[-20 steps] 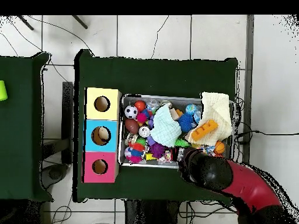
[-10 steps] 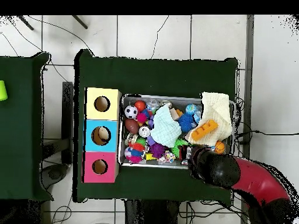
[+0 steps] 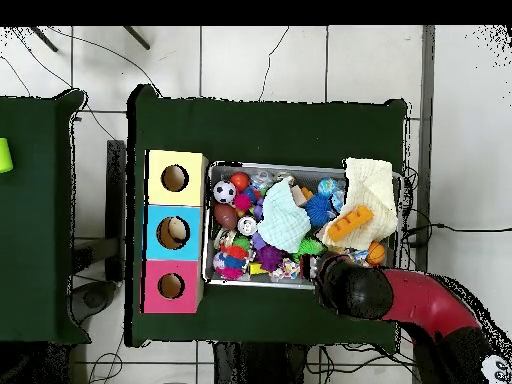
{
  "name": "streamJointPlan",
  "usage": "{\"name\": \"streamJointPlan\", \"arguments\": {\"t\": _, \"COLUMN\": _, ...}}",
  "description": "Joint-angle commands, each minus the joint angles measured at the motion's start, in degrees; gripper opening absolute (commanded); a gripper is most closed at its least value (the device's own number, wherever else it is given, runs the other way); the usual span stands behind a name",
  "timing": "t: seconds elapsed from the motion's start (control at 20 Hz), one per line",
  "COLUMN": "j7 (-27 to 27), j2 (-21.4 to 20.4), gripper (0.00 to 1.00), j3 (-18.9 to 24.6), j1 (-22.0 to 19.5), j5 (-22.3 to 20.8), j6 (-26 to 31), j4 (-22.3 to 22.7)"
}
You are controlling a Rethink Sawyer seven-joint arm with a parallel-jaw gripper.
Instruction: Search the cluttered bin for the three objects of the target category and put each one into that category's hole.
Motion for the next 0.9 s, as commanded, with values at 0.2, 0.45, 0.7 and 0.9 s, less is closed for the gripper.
{"name": "streamJointPlan", "arguments": {"t": 0.2, "j7": -6.2, "j2": 4.1, "gripper": 1.0, "j3": 7.8, "j1": -5.4, "j5": -4.1, "j6": -3.6, "j4": 0.2}}
{"name": "streamJointPlan", "arguments": {"t": 0.45, "j7": -8.7, "j2": 3.1, "gripper": 1.0, "j3": 11.2, "j1": -11.7, "j5": -4.0, "j6": -2.2, "j4": 2.6}}
{"name": "streamJointPlan", "arguments": {"t": 0.7, "j7": -10.5, "j2": 1.1, "gripper": 1.0, "j3": 15.3, "j1": -17.0, "j5": -2.7, "j6": 1.4, "j4": 3.4}}
{"name": "streamJointPlan", "arguments": {"t": 0.9, "j7": -10.2, "j2": -1.6, "gripper": 1.0, "j3": 17.0, "j1": -18.7, "j5": -3.2, "j6": 2.4, "j4": 4.0}}
